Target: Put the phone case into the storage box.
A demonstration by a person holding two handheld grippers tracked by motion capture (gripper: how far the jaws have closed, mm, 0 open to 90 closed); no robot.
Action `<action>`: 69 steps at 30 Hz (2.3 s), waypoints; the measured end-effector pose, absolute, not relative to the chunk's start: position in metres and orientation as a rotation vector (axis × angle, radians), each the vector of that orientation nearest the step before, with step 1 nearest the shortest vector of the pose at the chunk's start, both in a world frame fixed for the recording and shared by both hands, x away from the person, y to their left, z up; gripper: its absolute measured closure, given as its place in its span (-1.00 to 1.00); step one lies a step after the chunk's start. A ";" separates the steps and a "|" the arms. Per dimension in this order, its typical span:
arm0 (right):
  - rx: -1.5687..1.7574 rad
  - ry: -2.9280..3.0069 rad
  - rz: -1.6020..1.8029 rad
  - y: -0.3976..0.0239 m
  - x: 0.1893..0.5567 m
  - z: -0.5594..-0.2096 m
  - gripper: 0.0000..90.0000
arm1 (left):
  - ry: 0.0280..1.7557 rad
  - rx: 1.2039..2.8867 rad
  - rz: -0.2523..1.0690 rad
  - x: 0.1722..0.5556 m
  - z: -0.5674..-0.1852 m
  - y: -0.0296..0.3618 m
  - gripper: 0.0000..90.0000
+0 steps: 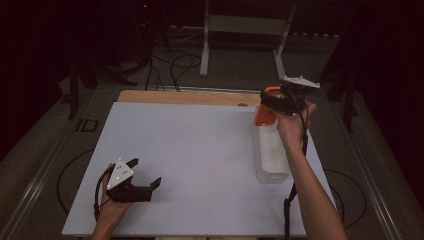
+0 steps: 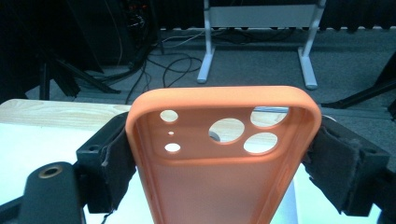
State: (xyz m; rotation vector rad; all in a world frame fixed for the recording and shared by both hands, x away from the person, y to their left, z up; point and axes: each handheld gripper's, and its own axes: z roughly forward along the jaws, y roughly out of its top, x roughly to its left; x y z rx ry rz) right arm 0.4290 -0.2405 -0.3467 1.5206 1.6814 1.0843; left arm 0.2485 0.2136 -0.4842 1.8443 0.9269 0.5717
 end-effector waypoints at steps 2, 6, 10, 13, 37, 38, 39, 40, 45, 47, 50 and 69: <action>1.520 1.680 1.079 -0.241 0.430 -0.347 -0.64 | 0.927 1.844 0.571 0.249 -0.484 0.214 -0.99; 1.521 1.672 1.074 -0.241 0.431 -0.346 -0.64 | 0.927 1.843 0.572 0.248 -0.484 0.214 -0.99; 1.522 1.665 1.067 -0.241 0.433 -0.346 -0.64 | 0.927 1.842 0.572 0.248 -0.484 0.214 -0.99; 1.529 1.656 1.065 -0.242 0.434 -0.346 -0.64 | 0.926 1.842 0.573 0.248 -0.484 0.214 -0.99; 1.589 1.588 1.011 -0.254 0.448 -0.353 -0.64 | 0.929 1.836 0.576 0.247 -0.484 0.215 -0.99; 1.592 1.587 1.010 -0.254 0.449 -0.353 -0.64 | 0.929 1.834 0.575 0.247 -0.483 0.215 -0.99; 1.596 1.584 1.011 -0.254 0.449 -0.354 -0.64 | 0.928 1.834 0.576 0.247 -0.483 0.215 -0.99; 1.596 1.583 1.008 -0.254 0.450 -0.354 -0.64 | 0.928 1.835 0.577 0.247 -0.483 0.215 -0.99; 1.602 1.580 1.003 -0.254 0.452 -0.357 -0.64 | 0.927 1.831 0.578 0.246 -0.483 0.216 -0.99; 1.605 1.576 0.998 -0.254 0.454 -0.358 -0.64 | 0.928 1.830 0.578 0.246 -0.483 0.216 -0.99; 1.607 1.577 0.990 -0.254 0.455 -0.360 -0.64 | 0.926 1.827 0.580 0.246 -0.483 0.217 -0.99; 1.632 1.576 0.968 -0.255 0.464 -0.368 -0.64 | 0.926 1.827 0.582 0.246 -0.484 0.219 -0.99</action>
